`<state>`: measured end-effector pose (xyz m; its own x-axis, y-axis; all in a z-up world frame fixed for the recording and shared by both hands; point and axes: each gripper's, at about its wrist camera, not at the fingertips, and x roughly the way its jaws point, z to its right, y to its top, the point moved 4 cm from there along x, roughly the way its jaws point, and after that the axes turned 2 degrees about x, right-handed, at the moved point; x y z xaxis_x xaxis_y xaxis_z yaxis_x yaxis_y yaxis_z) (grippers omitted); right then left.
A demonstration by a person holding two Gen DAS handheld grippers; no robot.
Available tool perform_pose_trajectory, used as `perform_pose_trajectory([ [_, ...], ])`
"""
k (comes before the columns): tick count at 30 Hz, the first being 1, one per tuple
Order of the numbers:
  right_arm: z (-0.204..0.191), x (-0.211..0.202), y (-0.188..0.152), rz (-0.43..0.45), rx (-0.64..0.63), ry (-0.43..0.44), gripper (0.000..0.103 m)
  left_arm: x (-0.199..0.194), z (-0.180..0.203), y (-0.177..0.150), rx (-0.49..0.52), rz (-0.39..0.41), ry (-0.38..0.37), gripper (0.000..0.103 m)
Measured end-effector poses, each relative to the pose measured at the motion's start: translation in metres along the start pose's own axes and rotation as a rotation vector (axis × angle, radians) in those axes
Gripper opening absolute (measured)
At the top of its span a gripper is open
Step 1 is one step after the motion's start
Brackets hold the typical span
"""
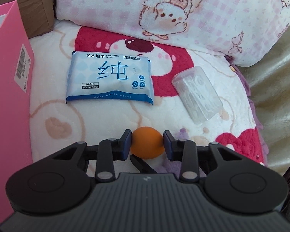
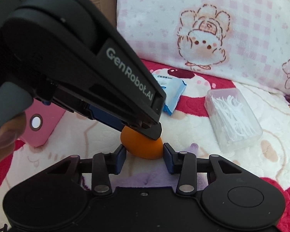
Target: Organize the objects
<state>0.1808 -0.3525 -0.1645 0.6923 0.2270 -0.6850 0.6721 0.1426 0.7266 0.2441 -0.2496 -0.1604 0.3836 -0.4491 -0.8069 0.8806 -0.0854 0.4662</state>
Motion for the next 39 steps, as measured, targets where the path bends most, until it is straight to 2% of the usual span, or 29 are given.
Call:
perform_pose_trajectory([
  [4,-0.004,-0.018,0.0,0.031,0.031,0.014,0.046,-0.018,0.003,-0.004,0.023,0.008,-0.011,0.034],
  [12,-0.023,-0.054,-0.002,0.066,0.015,0.053,0.046,-0.059,0.002,-0.012,0.014,-0.021,-0.045,0.034],
  [16,-0.022,-0.065,0.002,0.028,0.13,0.089,0.046,-0.069,0.002,-0.018,0.005,-0.022,-0.048,0.034],
  [21,-0.028,-0.076,0.002,0.025,0.118,0.076,0.046,-0.079,0.002,-0.023,-0.027,-0.021,-0.066,0.034],
  [25,-0.028,-0.086,0.002,0.027,0.146,0.106,0.046,-0.091,0.005,-0.029,-0.013,-0.018,-0.068,0.034],
  [39,-0.053,-0.115,0.002,0.007,0.126,0.138,0.046,-0.128,0.006,-0.044,-0.005,-0.034,-0.071,0.034],
])
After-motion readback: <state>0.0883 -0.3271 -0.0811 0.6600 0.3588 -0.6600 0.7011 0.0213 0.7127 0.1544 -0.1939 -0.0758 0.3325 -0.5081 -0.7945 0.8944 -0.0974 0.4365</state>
